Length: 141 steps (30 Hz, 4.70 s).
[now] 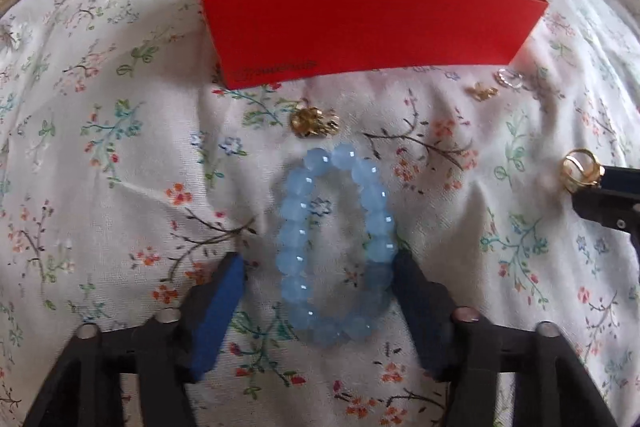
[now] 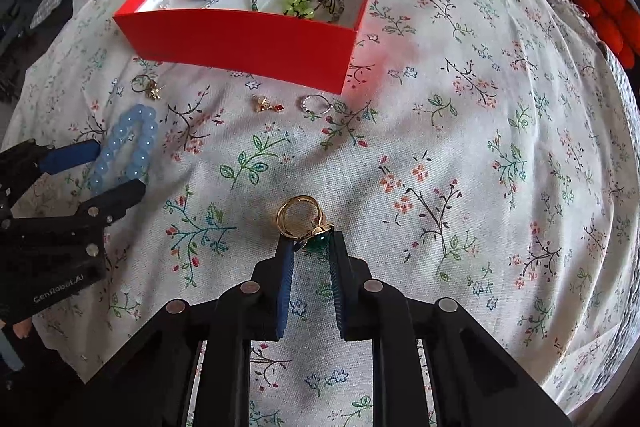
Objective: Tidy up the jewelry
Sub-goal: 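Lift the light-blue bracelet and green-stone ring and carry them toward the red box, then lower the bracelet and ring into the red box and open both tools, then move both tools back over the small gold earrings and silver ring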
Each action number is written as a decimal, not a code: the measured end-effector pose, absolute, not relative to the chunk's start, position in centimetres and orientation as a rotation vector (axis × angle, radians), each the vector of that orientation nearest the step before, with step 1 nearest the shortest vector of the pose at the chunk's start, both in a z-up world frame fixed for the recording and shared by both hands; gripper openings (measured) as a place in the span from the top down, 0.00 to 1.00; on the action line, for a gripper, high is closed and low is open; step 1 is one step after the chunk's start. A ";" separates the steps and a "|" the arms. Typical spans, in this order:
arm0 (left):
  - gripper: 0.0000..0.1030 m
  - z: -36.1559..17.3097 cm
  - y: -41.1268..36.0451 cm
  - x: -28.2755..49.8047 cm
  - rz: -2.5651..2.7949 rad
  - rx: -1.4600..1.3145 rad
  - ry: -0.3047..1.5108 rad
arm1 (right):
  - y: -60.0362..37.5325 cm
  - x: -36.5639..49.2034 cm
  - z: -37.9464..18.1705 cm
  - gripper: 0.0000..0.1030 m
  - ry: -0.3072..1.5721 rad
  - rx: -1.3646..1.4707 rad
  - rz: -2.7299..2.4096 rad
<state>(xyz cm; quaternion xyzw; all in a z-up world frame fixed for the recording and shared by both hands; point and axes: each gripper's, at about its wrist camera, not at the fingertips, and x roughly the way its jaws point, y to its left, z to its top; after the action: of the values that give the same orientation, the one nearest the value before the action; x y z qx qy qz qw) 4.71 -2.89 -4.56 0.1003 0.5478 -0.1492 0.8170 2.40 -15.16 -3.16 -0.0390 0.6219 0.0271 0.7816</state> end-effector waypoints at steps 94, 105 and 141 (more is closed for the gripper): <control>0.60 3.1 -3.2 11.8 -0.370 0.043 0.953 | -18.4 10.4 3.1 0.59 1.089 0.170 0.147; 0.30 4.4 -2.5 8.4 -0.357 0.079 0.950 | -19.1 7.2 4.9 0.44 1.067 0.137 0.130; 0.01 -5.2 0.4 4.3 -0.262 0.287 0.949 | -19.8 1.6 -5.5 0.00 1.253 -0.175 0.045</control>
<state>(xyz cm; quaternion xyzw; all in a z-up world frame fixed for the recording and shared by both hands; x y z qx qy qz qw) 4.34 0.39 -5.18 0.1373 0.4540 -0.1255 0.8714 1.57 -19.75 -5.52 -0.0819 0.5854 0.0210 0.8063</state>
